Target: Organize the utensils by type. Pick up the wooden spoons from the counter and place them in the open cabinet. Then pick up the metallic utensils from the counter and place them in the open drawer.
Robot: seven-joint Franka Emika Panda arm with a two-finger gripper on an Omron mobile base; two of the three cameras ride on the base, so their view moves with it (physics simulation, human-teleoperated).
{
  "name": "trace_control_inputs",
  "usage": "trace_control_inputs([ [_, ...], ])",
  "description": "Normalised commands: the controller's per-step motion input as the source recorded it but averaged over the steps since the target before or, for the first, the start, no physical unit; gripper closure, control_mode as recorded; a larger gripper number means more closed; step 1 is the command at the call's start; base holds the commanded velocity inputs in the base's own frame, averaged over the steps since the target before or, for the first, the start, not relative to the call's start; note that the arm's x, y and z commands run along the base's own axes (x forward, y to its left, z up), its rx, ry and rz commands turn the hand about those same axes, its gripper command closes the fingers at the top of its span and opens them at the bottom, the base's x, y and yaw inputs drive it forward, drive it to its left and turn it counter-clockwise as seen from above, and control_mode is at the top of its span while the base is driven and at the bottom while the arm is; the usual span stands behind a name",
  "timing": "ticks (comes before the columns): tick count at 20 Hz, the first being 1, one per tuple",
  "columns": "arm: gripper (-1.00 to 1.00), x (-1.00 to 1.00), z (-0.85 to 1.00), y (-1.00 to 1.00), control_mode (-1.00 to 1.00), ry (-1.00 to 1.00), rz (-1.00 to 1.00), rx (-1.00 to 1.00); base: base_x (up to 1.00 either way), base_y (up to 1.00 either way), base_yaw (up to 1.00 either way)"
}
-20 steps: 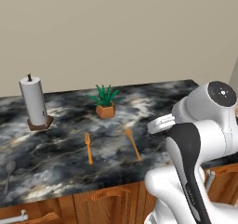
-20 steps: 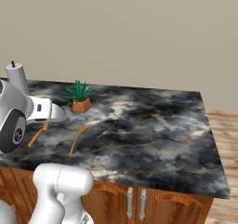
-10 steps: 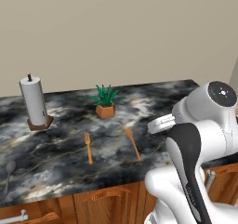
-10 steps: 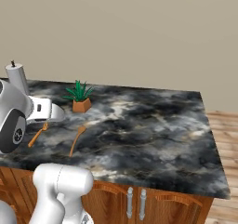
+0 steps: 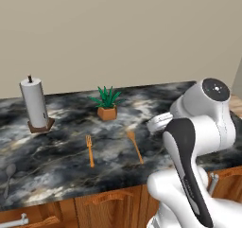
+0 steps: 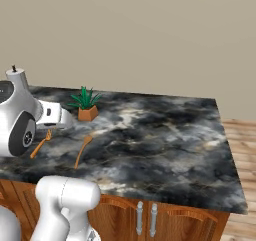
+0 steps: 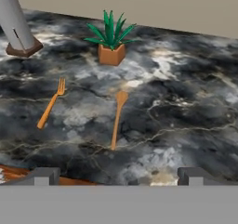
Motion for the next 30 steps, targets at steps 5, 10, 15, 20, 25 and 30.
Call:
trace_control_inputs([
  [5,-1.00,0.49,-0.20,0.00,-1.00,0.00,0.00,0.00,0.00,0.00,0.00],
  [10,-1.00,0.30,-0.44,0.03,-1.00,0.08,-0.06,0.00,0.00,0.00,0.00],
  [15,-1.00,0.25,-0.52,0.07,-1.00,0.04,-0.10,0.00,0.00,0.00,0.00],
  [20,-1.00,0.20,-0.27,0.00,-1.00,0.00,-0.06,0.02,0.00,0.00,0.00],
  [25,-1.00,0.27,-0.30,0.12,-1.00,0.00,-0.03,0.00,0.00,0.00,0.00],
  [30,-1.00,0.31,-0.39,0.18,-1.00,0.04,0.00,0.00,0.00,0.00,0.00],
])
